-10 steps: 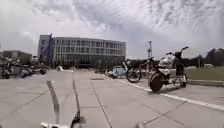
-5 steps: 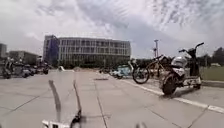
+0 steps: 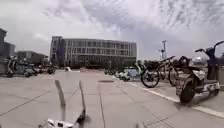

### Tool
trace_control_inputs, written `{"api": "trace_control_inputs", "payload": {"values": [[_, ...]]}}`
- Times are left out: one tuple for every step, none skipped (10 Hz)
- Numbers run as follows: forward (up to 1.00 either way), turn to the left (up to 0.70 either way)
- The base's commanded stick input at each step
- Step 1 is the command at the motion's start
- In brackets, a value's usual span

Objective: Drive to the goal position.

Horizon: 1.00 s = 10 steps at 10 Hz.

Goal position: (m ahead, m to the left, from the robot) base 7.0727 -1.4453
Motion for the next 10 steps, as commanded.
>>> {"api": "trace_control_inputs", "payload": {"values": [[0.70,0.14],[0.70,0.14],[0.70,0.07],[0.70,0.00],[0.70,0.00],[0.70,0.00],[0.70,0.00],[0.70,0.00],[0.70,0.00],[0.70,0.00]]}}
